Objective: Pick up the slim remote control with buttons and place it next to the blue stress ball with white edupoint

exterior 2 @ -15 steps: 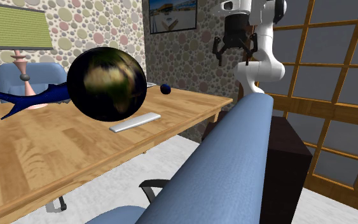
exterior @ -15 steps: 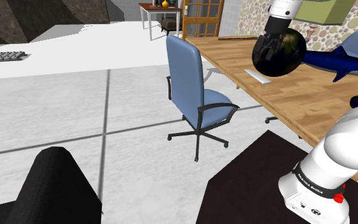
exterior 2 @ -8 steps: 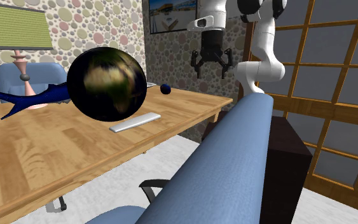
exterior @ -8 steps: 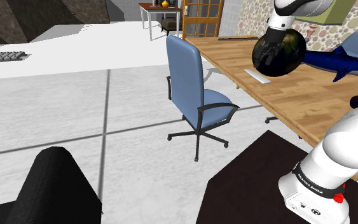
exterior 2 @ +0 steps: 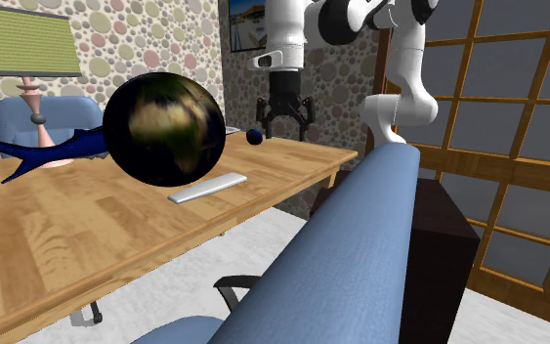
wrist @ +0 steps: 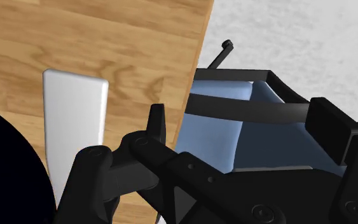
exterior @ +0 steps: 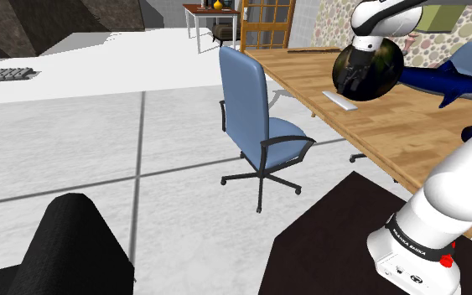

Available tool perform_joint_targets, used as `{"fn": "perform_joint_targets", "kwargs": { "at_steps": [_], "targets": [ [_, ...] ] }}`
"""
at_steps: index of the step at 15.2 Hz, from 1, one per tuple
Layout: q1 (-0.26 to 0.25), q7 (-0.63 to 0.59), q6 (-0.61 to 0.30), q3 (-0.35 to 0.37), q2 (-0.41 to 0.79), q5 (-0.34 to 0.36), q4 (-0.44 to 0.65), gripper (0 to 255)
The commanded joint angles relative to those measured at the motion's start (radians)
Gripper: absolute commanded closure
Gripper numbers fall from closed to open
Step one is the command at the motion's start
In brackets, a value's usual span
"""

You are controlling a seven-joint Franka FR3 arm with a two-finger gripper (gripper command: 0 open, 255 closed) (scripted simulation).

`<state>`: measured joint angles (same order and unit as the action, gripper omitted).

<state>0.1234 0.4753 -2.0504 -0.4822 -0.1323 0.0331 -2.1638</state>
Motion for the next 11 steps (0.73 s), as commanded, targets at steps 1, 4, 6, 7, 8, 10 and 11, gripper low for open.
{"fn": "perform_joint_targets", "kwargs": {
  "at_steps": [1, 4, 6, 7, 8, 10, 11],
  "targets": [
    [0.01, 0.048, -0.019, -0.026, 0.068, -0.028, 0.041, 0],
    [0.033, 0.124, -0.043, -0.055, 0.182, -0.087, 0.113, 0],
    [0.055, 0.174, -0.052, -0.067, 0.261, -0.13, 0.168, 0],
    [0.069, 0.198, -0.055, -0.07, 0.3, -0.152, 0.197, 0],
    [0.085, 0.221, -0.056, -0.072, 0.34, -0.174, 0.228, 0],
    [0.118, 0.264, -0.055, -0.072, 0.419, -0.216, 0.293, 0],
    [0.136, 0.284, -0.053, -0.071, 0.459, -0.236, 0.328, 0]
  ]
}}
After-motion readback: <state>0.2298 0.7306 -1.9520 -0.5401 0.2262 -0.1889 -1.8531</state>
